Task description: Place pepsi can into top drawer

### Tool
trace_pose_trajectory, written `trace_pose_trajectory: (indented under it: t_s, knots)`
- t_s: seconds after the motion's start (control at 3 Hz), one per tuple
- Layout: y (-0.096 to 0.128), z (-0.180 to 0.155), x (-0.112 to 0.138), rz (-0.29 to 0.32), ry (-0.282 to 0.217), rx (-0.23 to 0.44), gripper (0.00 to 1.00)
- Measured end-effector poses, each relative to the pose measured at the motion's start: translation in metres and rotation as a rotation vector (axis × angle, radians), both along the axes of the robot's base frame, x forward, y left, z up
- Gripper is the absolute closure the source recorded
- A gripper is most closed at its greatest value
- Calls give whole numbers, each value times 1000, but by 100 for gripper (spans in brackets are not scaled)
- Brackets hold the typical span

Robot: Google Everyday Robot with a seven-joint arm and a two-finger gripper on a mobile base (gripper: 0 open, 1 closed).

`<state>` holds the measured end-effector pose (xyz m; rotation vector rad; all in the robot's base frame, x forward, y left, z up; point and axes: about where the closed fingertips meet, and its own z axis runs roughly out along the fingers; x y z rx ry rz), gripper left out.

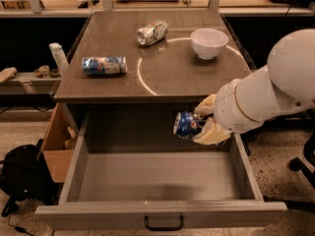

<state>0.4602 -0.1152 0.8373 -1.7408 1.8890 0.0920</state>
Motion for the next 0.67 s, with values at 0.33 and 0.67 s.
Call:
trace_pose_trajectory:
  t_s: [0.33,0.67]
  knots:
    - [7,-15,7,-44,-14,10,100]
    - [13,-35,20,-62,12,14,100]
